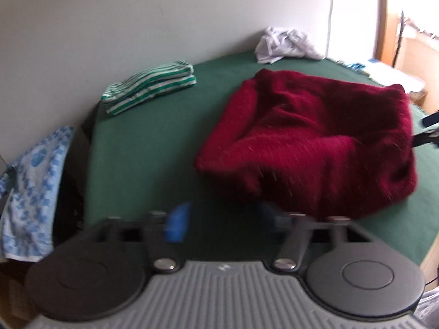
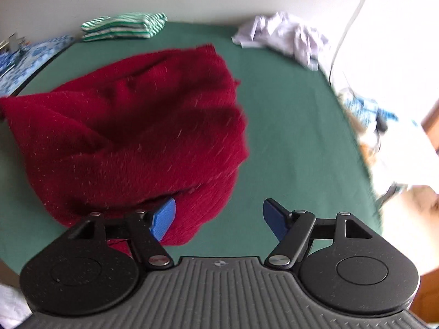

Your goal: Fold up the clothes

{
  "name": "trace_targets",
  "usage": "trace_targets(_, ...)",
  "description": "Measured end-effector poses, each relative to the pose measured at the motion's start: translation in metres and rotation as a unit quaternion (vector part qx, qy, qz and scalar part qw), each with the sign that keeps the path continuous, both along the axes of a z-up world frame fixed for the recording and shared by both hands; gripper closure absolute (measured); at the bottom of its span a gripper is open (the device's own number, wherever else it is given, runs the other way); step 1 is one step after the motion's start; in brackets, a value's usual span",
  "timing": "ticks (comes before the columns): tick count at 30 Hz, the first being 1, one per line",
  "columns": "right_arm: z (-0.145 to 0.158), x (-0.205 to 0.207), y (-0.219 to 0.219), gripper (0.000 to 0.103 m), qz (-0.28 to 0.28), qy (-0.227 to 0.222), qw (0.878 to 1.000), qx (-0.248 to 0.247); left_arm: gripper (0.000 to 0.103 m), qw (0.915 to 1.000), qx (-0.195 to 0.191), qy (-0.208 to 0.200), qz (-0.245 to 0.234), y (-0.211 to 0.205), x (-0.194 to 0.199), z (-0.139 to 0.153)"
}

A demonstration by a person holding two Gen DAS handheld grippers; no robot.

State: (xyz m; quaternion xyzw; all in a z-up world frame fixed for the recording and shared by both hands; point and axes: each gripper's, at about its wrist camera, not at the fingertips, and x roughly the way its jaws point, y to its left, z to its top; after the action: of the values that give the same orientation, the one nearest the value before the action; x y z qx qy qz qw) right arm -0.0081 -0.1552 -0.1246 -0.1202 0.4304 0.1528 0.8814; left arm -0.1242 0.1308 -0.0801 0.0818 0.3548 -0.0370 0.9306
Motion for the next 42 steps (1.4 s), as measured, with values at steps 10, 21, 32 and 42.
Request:
trace_targets(10, 0.062, 0.024, 0.017, 0.087, -0.040, -0.026, 0.969, 0.240, 0.089, 0.9981, -0.022, -0.030, 0.048, -0.041, 0.073, -0.005)
trace_targets(21, 0.169, -0.021, -0.090, 0.088, 0.029, -0.175, 0.913, 0.366, 0.069, 0.9750, 0.027, -0.172, 0.139, -0.019, -0.009, 0.122)
trace_targets(32, 0.073, 0.053, -0.068, 0.070, -0.008, -0.036, 0.977, 0.211, 0.045, 0.9912, 0.086, -0.049, 0.088, -0.082, -0.009, 0.048)
trace_targets(42, 0.032, 0.047, -0.135, 0.047, -0.046, 0.040, 0.987, 0.146, 0.030, 0.9856, 0.063, 0.053, -0.148, -0.206, -0.016, -0.011)
